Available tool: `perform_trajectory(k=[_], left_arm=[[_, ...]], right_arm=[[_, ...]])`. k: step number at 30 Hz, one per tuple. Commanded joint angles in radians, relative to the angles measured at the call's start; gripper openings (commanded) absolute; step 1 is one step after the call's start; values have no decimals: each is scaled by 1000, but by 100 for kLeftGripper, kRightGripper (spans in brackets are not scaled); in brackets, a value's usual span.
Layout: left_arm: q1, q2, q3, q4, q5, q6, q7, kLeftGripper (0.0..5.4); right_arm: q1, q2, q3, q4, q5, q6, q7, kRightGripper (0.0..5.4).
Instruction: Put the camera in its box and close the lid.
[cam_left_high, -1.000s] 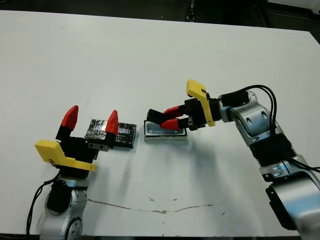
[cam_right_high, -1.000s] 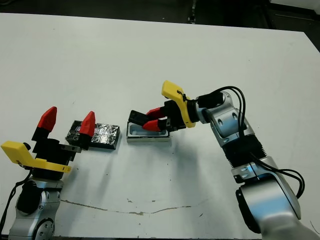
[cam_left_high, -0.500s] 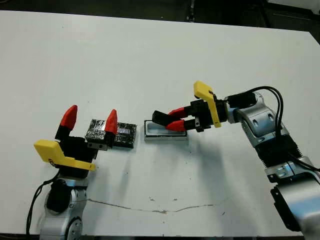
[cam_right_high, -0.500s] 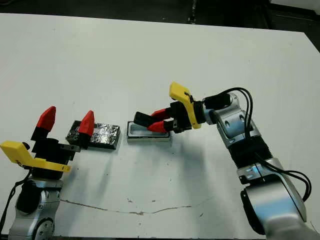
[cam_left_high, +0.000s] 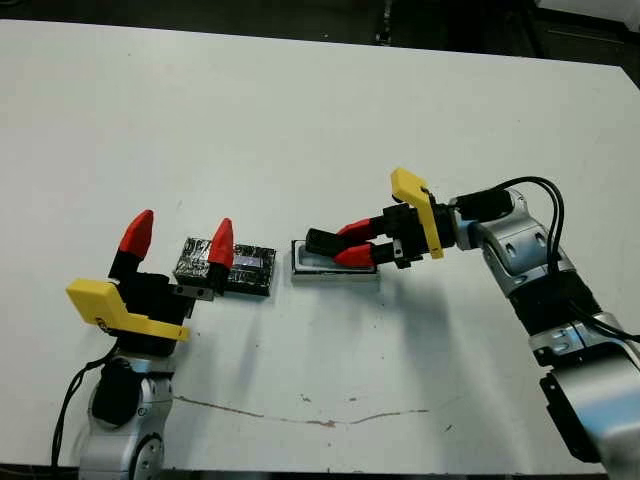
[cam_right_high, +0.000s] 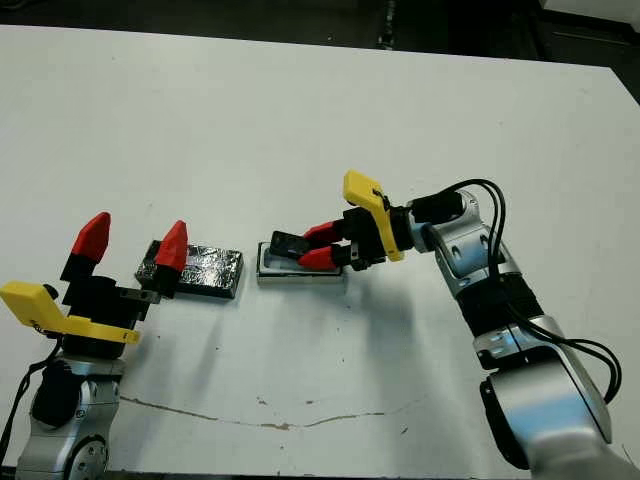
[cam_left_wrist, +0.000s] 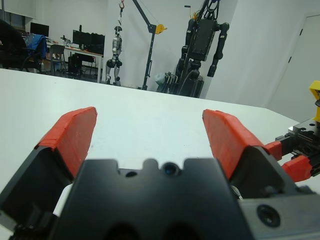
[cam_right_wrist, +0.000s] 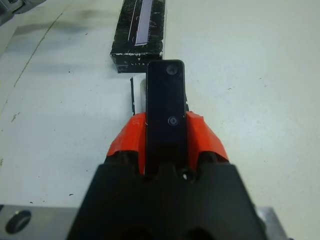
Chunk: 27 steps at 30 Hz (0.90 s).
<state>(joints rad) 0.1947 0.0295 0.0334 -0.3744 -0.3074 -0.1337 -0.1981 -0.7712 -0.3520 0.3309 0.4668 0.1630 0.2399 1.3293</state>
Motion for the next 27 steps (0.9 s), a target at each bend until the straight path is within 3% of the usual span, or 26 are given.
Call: perform_trajectory(k=[1,8,27], left_arm=[[9,-1,-2,4,1,3,-1,540],[8,-3,-5,8,0,0,-1,540],[14,-4,-8,10,2,-6,-3,540]], right_arm=[[34,7,-6,18,3,22,-3,166],[8,47,-6,-25,20,92,-22,166],[9,70,-10,-97,19,56,-33,166]])
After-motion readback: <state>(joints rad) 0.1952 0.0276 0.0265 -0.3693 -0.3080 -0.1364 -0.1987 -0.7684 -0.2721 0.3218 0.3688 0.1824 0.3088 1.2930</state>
